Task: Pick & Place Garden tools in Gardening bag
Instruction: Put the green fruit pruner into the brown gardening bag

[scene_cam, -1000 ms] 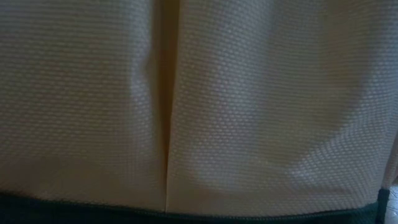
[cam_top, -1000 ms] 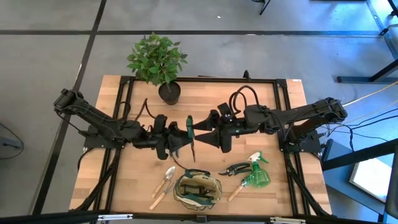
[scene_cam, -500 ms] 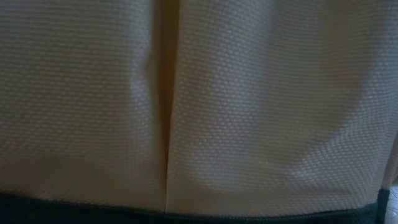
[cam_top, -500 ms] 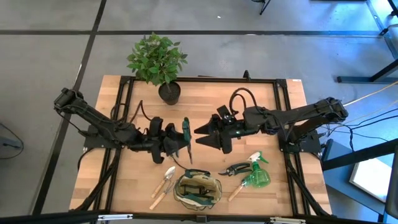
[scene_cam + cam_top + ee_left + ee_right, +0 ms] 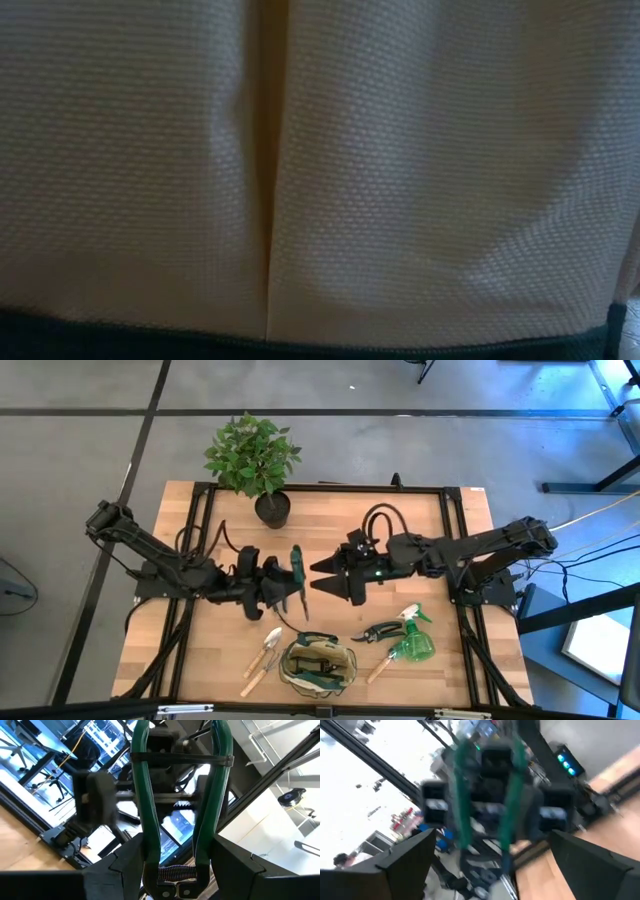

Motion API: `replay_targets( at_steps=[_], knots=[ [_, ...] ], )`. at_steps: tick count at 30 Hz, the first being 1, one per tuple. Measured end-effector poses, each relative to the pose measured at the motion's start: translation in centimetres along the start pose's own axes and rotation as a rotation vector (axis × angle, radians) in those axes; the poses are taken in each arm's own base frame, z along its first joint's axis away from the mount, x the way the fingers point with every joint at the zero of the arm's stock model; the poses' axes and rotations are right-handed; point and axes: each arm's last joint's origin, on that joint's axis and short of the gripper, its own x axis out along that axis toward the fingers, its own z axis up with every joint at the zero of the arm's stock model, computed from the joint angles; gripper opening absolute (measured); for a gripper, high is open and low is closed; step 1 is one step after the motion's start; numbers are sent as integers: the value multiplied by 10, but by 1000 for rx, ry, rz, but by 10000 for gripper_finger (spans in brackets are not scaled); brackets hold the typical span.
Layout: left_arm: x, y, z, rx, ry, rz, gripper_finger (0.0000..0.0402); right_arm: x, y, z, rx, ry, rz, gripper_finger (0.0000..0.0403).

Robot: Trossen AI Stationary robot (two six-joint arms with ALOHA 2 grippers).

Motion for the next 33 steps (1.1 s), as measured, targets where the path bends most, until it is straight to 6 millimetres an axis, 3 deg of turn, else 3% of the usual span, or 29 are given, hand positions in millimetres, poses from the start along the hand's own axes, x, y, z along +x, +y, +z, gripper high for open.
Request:
replay_targets(
  at_steps=[8,17,33],
  knots=[
    [3,6,0,-11,30,17,189,-1,5,6,-45,-89,14,392],
    [5,8,2,-15,35,8,189,0,-3,8,-64,-86,-47,392],
    [9,17,4,-19,72,28,189,19,-13,1,-22,-96,6,392]
  ],
)
